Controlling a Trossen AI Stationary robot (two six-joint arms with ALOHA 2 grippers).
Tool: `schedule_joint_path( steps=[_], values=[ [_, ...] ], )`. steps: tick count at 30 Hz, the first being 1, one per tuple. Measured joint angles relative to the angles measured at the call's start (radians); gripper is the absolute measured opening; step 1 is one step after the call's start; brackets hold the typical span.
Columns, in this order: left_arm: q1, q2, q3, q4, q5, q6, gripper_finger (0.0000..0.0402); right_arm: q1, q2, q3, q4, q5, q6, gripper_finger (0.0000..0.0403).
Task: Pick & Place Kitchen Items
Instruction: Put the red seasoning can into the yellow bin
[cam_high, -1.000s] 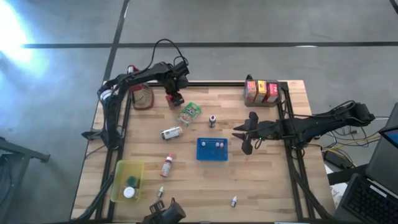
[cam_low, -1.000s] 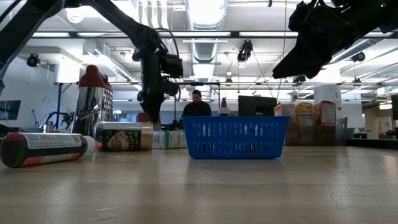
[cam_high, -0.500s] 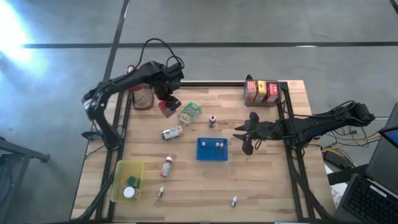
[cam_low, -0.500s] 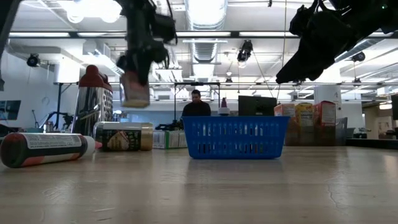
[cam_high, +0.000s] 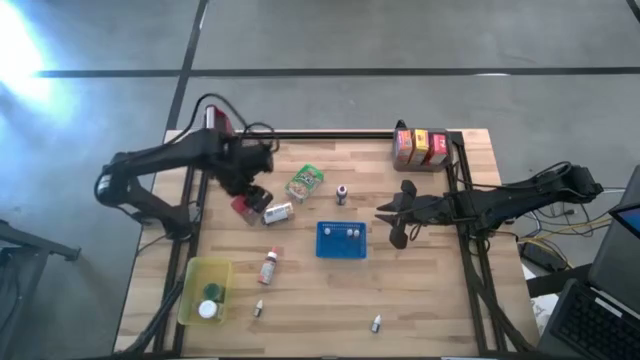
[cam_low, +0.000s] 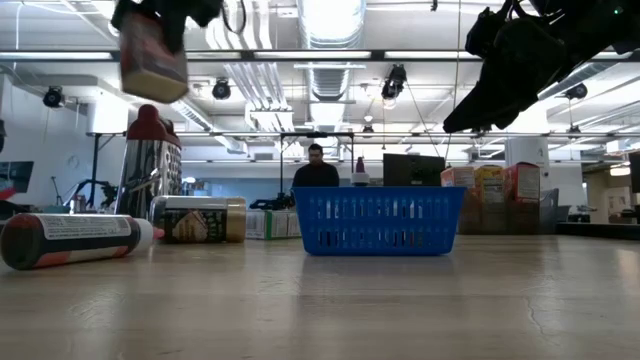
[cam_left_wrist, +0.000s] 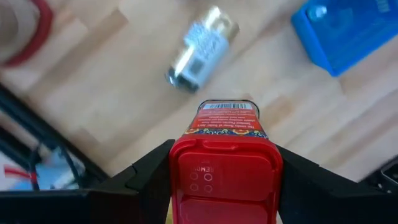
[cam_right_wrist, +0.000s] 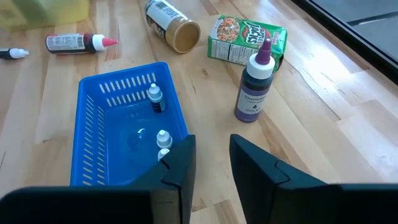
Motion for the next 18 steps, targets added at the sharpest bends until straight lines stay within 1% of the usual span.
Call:
schedule_joint_path(
  steps=[5,12,18],
  values=[
    [-0.138,-0.034,0.000,-0.002,-0.022,-0.177,0.0226,0.000,0.000,0.000,0.000,0.000,0.009,0.0079],
    [-0.322,-0.036,-0.023,-0.001,-0.045,-0.391,0.0226,0.001,0.002,-0.001,0.001,0.000,0.041,0.0070],
    [-0.495,-0.035,-0.078,-0.001,-0.048,-0.605,0.0226,0.001,0.002,-0.021,-0.001,0.000,0.063,0.0085]
  ],
)
